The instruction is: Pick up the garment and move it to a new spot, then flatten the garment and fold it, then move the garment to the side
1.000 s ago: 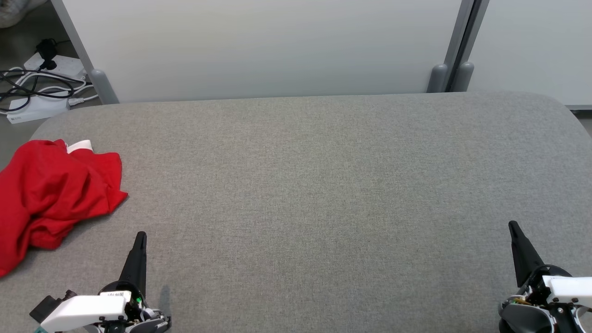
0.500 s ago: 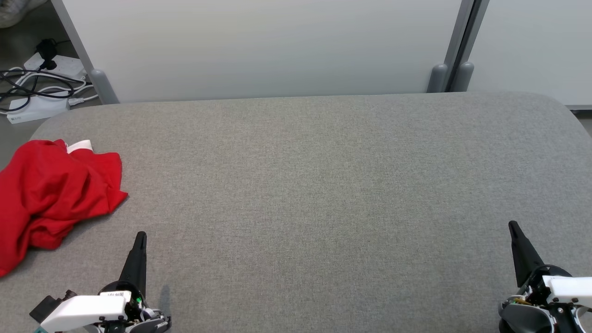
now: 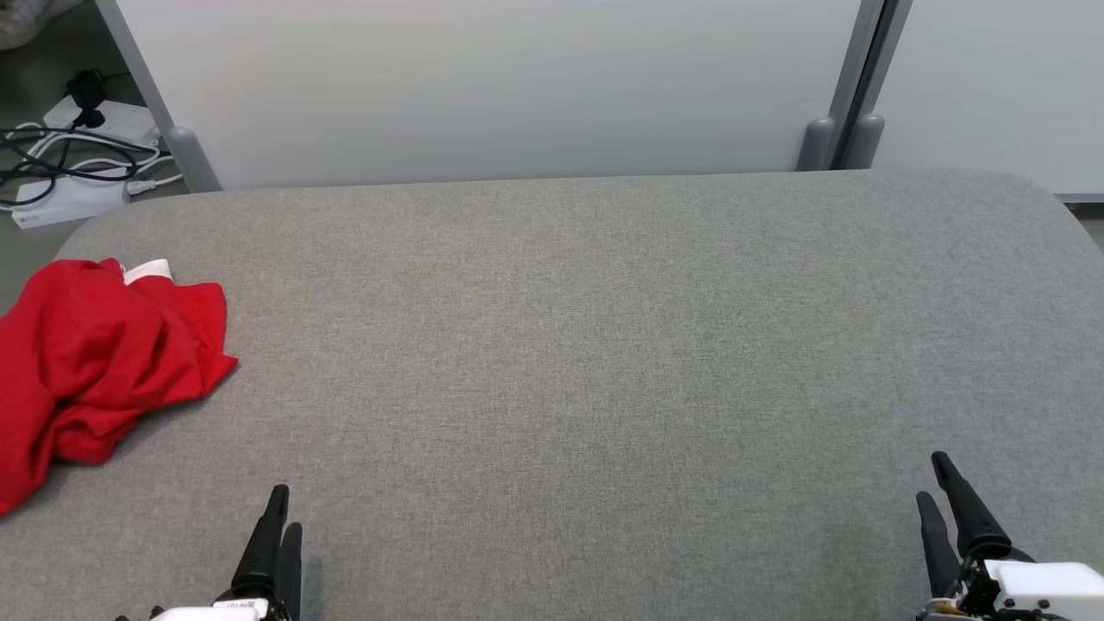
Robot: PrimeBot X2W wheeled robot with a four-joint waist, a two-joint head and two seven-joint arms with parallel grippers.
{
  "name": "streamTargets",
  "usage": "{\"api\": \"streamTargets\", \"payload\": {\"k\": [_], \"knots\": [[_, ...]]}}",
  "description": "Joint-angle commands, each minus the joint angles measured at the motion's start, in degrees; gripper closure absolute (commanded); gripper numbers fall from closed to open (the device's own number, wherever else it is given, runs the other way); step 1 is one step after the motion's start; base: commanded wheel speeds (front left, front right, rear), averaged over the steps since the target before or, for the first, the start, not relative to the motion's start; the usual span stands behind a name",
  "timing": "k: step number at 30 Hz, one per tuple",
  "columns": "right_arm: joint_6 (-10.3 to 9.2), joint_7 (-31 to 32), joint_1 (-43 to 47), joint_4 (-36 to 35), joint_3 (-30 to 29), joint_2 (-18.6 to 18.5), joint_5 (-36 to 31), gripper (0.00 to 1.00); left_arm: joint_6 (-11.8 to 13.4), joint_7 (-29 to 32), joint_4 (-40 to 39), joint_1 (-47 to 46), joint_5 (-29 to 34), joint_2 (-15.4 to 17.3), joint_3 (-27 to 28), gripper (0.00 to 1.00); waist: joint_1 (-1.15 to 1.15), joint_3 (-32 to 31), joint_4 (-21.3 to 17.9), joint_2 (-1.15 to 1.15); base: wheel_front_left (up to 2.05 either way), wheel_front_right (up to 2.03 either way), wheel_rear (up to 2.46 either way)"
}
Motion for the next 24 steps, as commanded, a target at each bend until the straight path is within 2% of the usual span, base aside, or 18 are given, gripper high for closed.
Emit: {"api": "streamTargets", "payload": {"k": [1,6,9,17,24], "knots": [[0.01,-0.16,-1.76,-1.27,0.13,-0.58,-0.21,0.0,-0.08,-0.17,-1.12,-2.09,0.12,0.41,0.04,0.0,0.01,0.07,0.0,0.0,0.0,0.0,0.0],[0.02,-0.84,-2.9,-0.98,0.92,-0.93,-0.91,0.0,-0.1,-0.76,-0.71,-3.24,0.54,0.64,-0.1,0.0,0.13,-0.1,-0.05,0.0,0.0,0.0,0.0],[0.02,-1.65,-3.82,-0.6,1.88,-1.44,-1.71,0.0,-0.11,-1.48,-0.42,-4.06,1.18,0.97,-0.56,0.0,0.01,0.03,-0.11,0.0,0.0,0.0,0.0],[0.02,-3.23,-5.97,0.22,4.01,-2.62,-4.7,0.0,-0.15,-3.22,0.21,-5.86,3.82,2.18,-2.43,0.0,0.0,0.16,-0.22,0.0,0.0,0.0,0.0],[0.03,-4.41,-7.14,-0.11,4.89,-3.25,-9.88,0.0,-0.17,-4.41,0.02,-7.01,9.26,2.71,-2.5,0.0,0.0,0.26,-0.27,0.0,0.0,0.0,0.0]]}}
